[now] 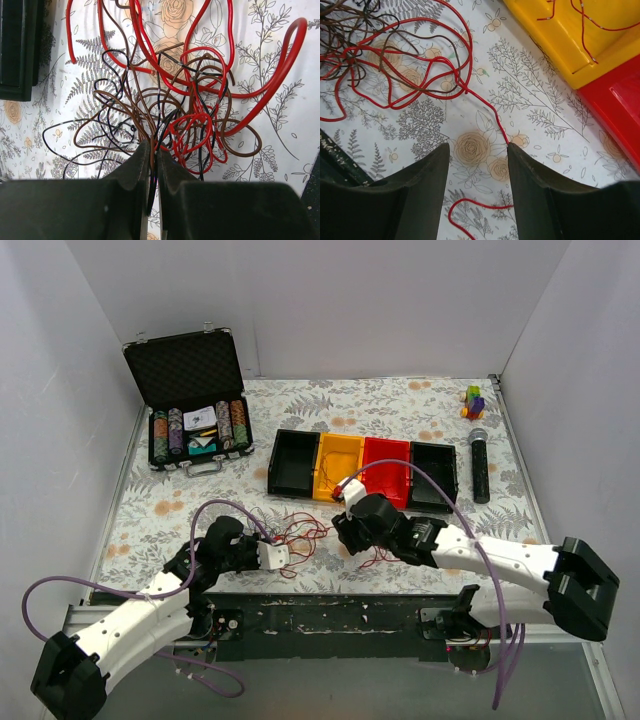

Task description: Untangle the cables

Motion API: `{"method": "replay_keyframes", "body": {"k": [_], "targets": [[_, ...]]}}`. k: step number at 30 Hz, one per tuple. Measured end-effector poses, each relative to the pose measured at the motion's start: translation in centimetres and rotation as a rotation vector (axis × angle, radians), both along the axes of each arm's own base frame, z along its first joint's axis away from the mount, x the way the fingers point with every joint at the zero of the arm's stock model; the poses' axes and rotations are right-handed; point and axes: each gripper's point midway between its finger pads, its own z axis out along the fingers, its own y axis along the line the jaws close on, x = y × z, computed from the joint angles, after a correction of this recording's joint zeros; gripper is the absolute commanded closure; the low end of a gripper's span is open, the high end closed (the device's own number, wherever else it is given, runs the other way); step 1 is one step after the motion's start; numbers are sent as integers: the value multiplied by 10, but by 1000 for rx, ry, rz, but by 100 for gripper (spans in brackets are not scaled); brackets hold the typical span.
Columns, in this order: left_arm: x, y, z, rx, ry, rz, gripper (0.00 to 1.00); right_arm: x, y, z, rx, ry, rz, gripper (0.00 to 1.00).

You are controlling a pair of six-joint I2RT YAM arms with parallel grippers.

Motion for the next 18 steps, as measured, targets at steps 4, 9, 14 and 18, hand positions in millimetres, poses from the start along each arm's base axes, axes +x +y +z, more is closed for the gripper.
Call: {"method": "replay_keyframes", "body": {"k": [4,9,14,18], "targets": [[0,0,-1,3,6,0,100,8,4,-24,-42,10,21,43],[-1,0,-2,4,7,-1,100,21,7,-42,-70,1,28,45],[-1,0,-2,3,8,-1,100,28,19,-58,-96,1,59,57],[-1,0,-3,6,12,0,100,32,26,-71,-124,4,75,96]]}}
